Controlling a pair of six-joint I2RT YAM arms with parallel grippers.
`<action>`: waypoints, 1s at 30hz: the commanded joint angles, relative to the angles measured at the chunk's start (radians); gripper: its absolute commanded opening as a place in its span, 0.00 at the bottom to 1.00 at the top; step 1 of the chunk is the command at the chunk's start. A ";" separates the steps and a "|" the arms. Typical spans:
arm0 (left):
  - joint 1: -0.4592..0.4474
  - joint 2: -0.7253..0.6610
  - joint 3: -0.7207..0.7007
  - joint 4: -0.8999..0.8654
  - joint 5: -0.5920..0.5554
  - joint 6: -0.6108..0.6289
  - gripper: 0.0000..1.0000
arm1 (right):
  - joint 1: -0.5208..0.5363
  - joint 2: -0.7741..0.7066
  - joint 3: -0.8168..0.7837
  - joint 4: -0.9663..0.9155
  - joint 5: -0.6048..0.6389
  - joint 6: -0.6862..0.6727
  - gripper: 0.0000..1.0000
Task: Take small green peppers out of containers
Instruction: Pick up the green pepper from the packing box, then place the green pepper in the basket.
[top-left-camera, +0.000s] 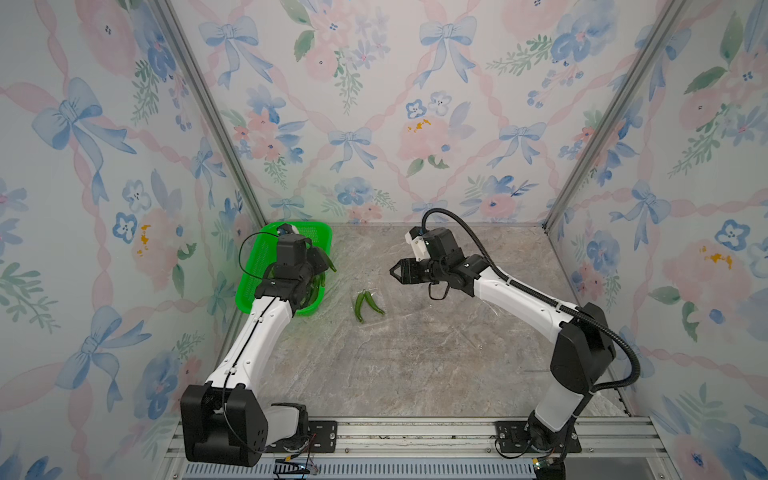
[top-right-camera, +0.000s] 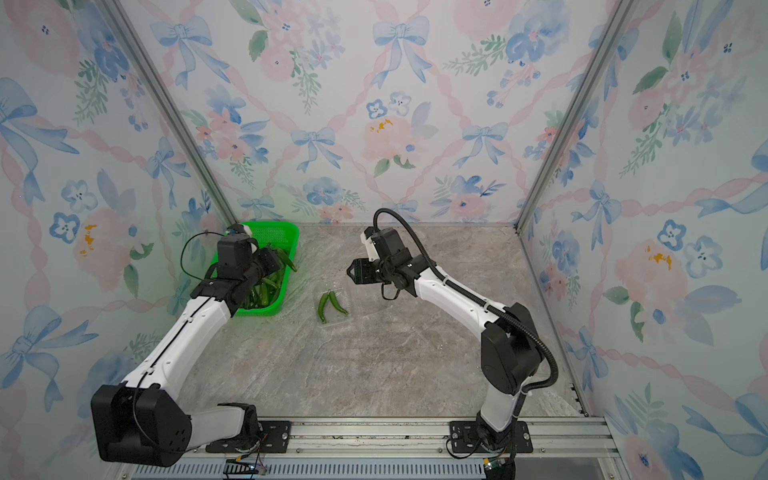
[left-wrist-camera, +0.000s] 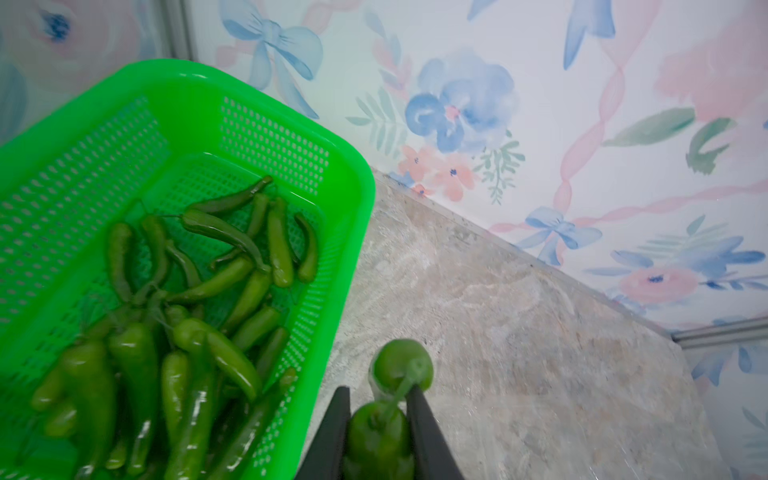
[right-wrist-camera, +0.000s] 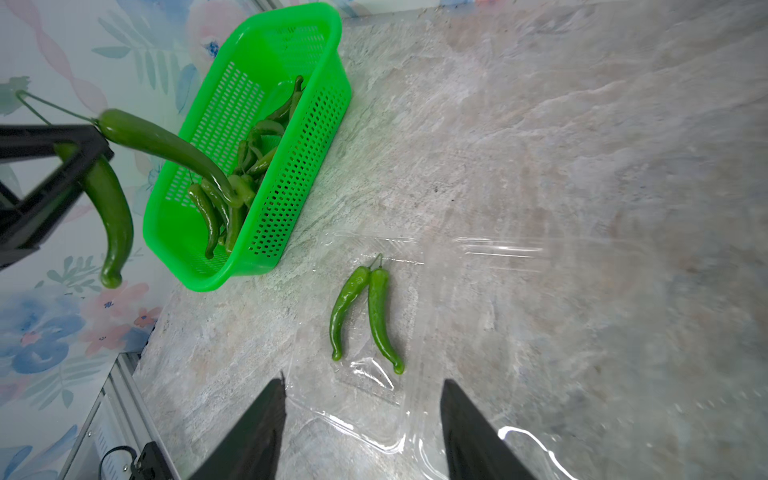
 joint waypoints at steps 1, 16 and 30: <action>0.110 0.003 -0.038 -0.031 0.075 0.032 0.16 | 0.031 0.065 0.063 0.004 -0.038 -0.013 0.60; 0.316 0.192 -0.075 -0.031 0.104 0.045 0.23 | 0.102 0.302 0.225 0.008 -0.094 0.024 0.60; 0.232 0.112 -0.065 -0.034 0.063 0.087 0.54 | 0.096 0.253 0.139 -0.010 -0.043 0.008 0.60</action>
